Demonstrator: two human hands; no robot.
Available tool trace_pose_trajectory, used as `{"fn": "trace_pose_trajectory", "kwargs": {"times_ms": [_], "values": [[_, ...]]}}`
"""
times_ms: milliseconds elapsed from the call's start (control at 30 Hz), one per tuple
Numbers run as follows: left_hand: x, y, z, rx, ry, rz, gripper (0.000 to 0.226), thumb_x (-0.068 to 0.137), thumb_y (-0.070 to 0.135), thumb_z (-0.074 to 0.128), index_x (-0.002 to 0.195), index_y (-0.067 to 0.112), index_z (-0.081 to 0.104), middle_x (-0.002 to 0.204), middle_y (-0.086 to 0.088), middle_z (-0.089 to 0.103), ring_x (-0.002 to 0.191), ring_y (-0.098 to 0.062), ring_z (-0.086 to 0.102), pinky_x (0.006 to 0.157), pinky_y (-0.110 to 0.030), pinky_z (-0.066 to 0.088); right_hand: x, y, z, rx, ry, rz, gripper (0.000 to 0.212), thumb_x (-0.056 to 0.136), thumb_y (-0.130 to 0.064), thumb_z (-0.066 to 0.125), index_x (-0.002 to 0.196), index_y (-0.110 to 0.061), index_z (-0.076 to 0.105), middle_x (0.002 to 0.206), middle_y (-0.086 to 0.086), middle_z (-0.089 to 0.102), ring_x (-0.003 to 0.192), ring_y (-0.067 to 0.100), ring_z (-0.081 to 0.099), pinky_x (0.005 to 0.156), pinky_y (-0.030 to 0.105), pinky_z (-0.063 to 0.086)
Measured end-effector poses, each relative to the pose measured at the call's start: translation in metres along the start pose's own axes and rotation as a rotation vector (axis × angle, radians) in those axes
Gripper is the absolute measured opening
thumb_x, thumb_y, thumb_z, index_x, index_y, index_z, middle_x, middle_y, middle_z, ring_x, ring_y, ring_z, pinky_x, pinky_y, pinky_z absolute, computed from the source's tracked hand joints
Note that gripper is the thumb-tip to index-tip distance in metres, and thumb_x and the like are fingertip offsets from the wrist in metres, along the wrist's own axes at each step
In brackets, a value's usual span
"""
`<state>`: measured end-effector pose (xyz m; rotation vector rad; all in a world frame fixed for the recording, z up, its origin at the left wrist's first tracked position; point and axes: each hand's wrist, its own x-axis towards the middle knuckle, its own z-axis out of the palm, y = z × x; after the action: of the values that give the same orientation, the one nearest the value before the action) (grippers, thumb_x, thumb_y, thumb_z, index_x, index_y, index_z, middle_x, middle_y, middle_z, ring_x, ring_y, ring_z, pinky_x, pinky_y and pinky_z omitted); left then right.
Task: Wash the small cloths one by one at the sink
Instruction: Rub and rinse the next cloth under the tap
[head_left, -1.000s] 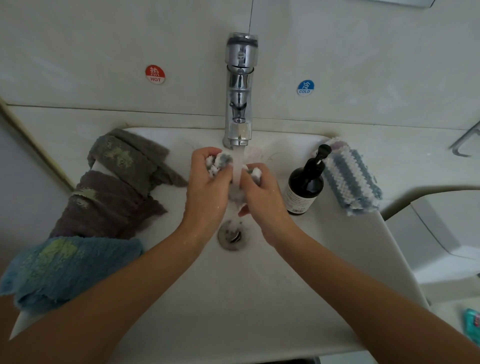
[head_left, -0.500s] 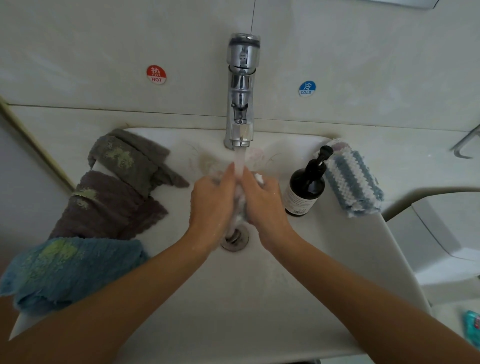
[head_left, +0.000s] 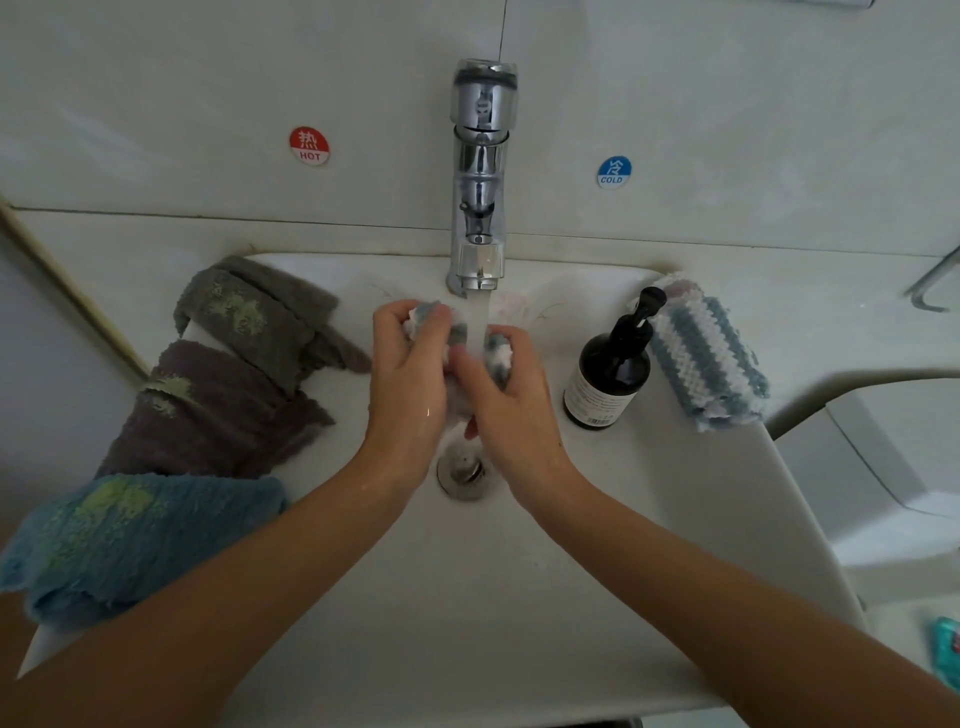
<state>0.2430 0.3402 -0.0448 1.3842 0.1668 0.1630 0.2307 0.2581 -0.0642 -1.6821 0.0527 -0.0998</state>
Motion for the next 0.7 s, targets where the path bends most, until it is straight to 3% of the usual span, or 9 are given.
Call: {"fn": "trace_pose_trajectory", "kwargs": {"times_ms": [67, 167, 233, 300, 367, 433, 533, 600, 700], "values": [[-0.003, -0.001, 0.001, 0.042, -0.032, 0.001, 0.001, 0.099, 0.025, 0.047, 0.099, 0.026, 0.048, 0.08, 0.009, 0.057, 0.06, 0.008, 0.059, 0.052, -0.015, 0.047, 0.004, 0.0, -0.002, -0.015, 0.05, 0.011, 0.006, 0.098, -0.031, 0.055, 0.096, -0.026, 0.056, 0.081, 0.002, 0.064, 0.068, 0.014, 0.061, 0.057, 0.03, 0.047], [-0.004, -0.006, 0.0, 0.076, -0.045, 0.011, 0.004, 0.098, 0.026, 0.048, 0.101, 0.029, 0.047, 0.087, 0.011, 0.058, 0.066, 0.01, 0.059, 0.064, -0.023, 0.049, 0.007, -0.004, -0.004, -0.019, 0.103, 0.018, 0.03, 0.1, -0.035, 0.049, 0.08, -0.015, 0.061, 0.068, 0.008, 0.06, 0.062, 0.025, 0.058, 0.06, 0.045, 0.05], [-0.005, -0.007, 0.0, 0.096, -0.066, 0.019, 0.007, 0.097, 0.028, 0.051, 0.097, 0.034, 0.047, 0.088, 0.012, 0.06, 0.07, 0.009, 0.06, 0.07, -0.025, 0.05, 0.007, -0.01, -0.006, 0.005, 0.124, 0.035, 0.038, 0.1, -0.034, 0.05, 0.077, -0.007, 0.064, 0.07, 0.018, 0.066, 0.067, 0.037, 0.066, 0.067, 0.052, 0.055], [-0.006, -0.01, 0.001, 0.142, -0.091, 0.027, 0.007, 0.096, 0.033, 0.055, 0.096, 0.036, 0.049, 0.086, 0.013, 0.063, 0.074, 0.005, 0.064, 0.073, -0.027, 0.053, 0.007, -0.017, -0.007, 0.03, 0.129, 0.079, 0.044, 0.099, -0.037, 0.051, 0.08, -0.001, 0.067, 0.077, 0.021, 0.07, 0.076, 0.037, 0.07, 0.073, 0.052, 0.058], [-0.007, -0.011, 0.002, 0.191, -0.097, 0.02, 0.006, 0.095, 0.036, 0.056, 0.098, 0.031, 0.056, 0.086, 0.009, 0.067, 0.078, 0.0, 0.067, 0.076, -0.032, 0.057, 0.007, -0.018, -0.009, 0.034, 0.121, 0.132, 0.048, 0.099, -0.042, 0.05, 0.078, -0.003, 0.068, 0.074, 0.015, 0.071, 0.073, 0.029, 0.072, 0.071, 0.045, 0.059], [-0.006, -0.012, 0.002, 0.249, -0.084, 0.037, 0.015, 0.095, 0.036, 0.055, 0.088, 0.025, 0.061, 0.079, 0.003, 0.069, 0.075, -0.01, 0.069, 0.075, -0.041, 0.059, 0.007, -0.017, -0.01, 0.097, 0.123, 0.19, 0.046, 0.098, -0.047, 0.05, 0.074, -0.011, 0.068, 0.066, 0.008, 0.069, 0.063, 0.019, 0.07, 0.059, 0.035, 0.057], [-0.003, -0.005, 0.004, 0.277, -0.002, 0.06, 0.031, 0.097, 0.032, 0.052, 0.072, 0.016, 0.063, 0.064, 0.0, 0.066, 0.062, -0.014, 0.066, 0.064, -0.041, 0.057, 0.005, -0.017, -0.011, 0.117, 0.112, 0.225, 0.031, 0.096, -0.048, 0.053, 0.087, -0.019, 0.056, 0.07, -0.003, 0.059, 0.057, 0.01, 0.056, 0.044, 0.022, 0.041], [0.001, 0.0, 0.003, 0.197, 0.093, -0.003, 0.03, 0.095, 0.033, 0.054, 0.07, 0.02, 0.062, 0.06, 0.005, 0.065, 0.058, -0.011, 0.064, 0.06, -0.037, 0.056, 0.003, -0.018, -0.01, 0.133, 0.045, 0.182, 0.022, 0.096, -0.042, 0.055, 0.108, -0.024, 0.05, 0.089, -0.004, 0.058, 0.066, 0.009, 0.057, 0.046, 0.021, 0.043], [0.006, 0.003, -0.001, 0.056, 0.124, -0.057, 0.037, 0.094, 0.038, 0.057, 0.061, 0.024, 0.066, 0.065, -0.001, 0.068, 0.065, -0.03, 0.069, 0.065, -0.046, 0.059, -0.003, -0.012, -0.005, 0.104, -0.028, 0.009, 0.03, 0.094, -0.033, 0.061, 0.117, -0.037, 0.042, 0.102, -0.01, 0.058, 0.083, 0.008, 0.066, 0.061, 0.025, 0.056]]}}
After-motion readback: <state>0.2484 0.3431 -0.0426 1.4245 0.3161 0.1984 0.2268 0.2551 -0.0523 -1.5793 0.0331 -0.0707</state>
